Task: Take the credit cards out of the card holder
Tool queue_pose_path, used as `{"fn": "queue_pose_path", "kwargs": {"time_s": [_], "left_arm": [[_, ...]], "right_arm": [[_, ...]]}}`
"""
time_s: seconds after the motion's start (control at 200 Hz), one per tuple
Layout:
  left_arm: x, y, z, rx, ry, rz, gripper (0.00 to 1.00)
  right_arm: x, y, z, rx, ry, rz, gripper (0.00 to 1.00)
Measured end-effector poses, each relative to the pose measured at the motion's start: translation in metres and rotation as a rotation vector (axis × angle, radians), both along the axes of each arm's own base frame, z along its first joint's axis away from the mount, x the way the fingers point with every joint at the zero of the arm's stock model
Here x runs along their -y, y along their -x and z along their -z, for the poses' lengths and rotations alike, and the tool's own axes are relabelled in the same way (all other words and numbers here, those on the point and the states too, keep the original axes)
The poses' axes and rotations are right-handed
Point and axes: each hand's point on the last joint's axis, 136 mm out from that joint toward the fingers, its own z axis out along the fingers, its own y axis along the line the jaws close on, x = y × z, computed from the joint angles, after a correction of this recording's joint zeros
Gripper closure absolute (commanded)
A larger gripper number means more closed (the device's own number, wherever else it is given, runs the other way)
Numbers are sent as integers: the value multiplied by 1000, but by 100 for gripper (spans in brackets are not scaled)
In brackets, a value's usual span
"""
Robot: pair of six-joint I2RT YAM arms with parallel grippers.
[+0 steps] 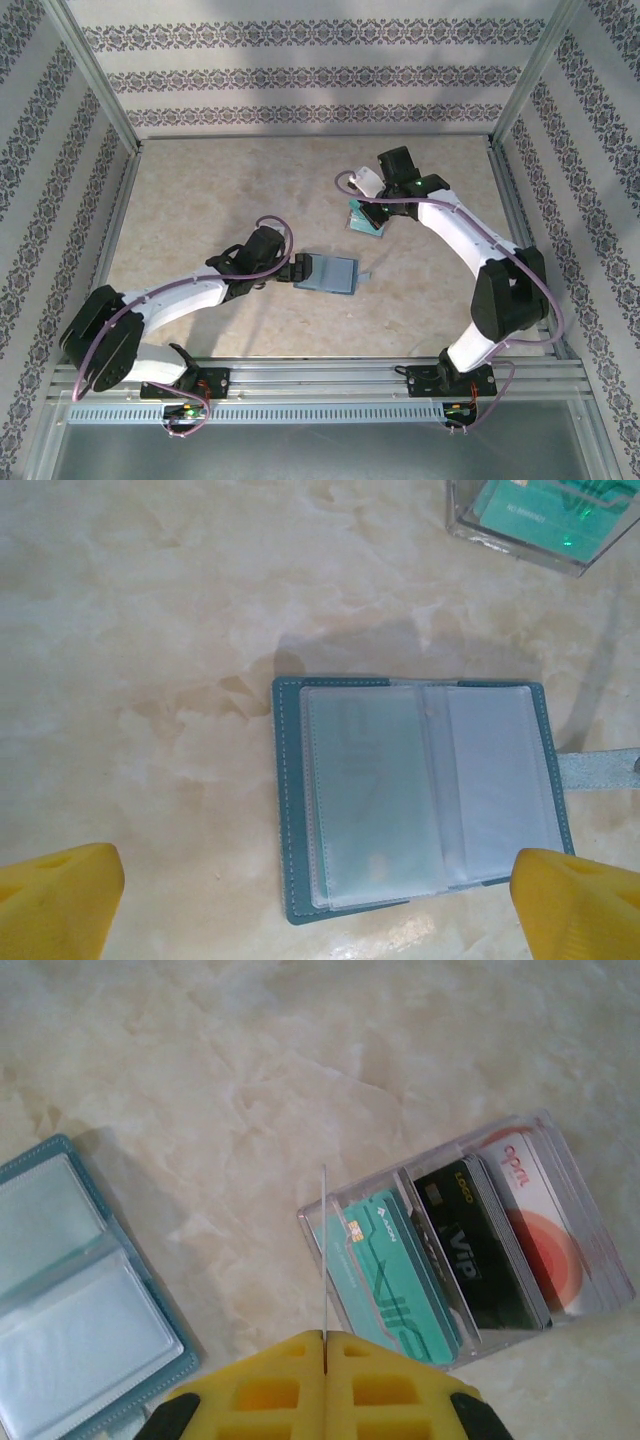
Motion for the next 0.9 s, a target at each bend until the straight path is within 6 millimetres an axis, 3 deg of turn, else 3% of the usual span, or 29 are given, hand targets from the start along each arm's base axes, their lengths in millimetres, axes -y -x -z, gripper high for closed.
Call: {"fn": "queue_pose_path", "kwargs": {"time_s": [0.245, 0.395, 0.899], "left_arm": [[-10, 0, -17, 44, -4, -29, 1], [-14, 2, -15, 38, -23, -40, 1], [-22, 3, -11, 25, -59, -58, 1]], "right_arm": [[8, -7, 25, -64, 101, -103, 100], [18, -4, 38, -104, 140, -122, 100], [21, -25, 42, -115, 173, -166, 100]]}}
